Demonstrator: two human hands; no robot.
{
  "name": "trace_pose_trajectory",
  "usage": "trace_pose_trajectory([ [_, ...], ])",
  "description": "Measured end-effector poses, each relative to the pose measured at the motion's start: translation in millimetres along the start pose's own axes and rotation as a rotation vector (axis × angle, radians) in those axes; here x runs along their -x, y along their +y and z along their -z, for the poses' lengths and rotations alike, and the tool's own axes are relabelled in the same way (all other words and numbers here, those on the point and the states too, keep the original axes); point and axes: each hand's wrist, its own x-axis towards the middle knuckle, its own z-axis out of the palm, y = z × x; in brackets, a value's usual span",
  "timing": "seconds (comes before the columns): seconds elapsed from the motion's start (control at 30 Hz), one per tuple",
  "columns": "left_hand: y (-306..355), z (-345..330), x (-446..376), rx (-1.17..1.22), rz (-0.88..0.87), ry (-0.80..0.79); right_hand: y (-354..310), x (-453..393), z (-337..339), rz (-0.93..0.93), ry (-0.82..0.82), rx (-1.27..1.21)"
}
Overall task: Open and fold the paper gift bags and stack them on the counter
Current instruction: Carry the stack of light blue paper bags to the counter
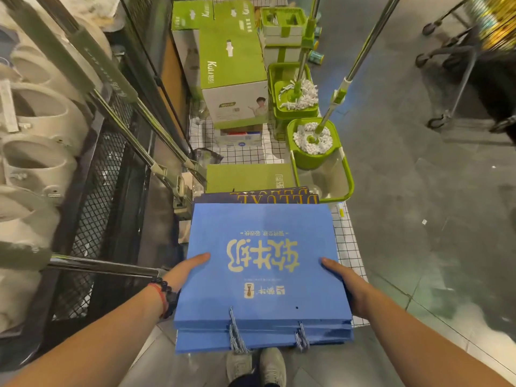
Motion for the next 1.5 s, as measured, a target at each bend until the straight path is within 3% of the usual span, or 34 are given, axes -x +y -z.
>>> trace_pose_trajectory([
  [0.67,-5,0,-4,0.094,-0.008,0.006,-3,8,-12,-0.026,0.025,-0.063],
  [1.2,-8,0,12,0.063,-0.003,-0.044,11,19,-15,0.073,0.036,-0.147],
  [1.5,-19,-15,28,0.031,0.030,-0.042,32,36,-3,0.066,0.139,-0.172],
])
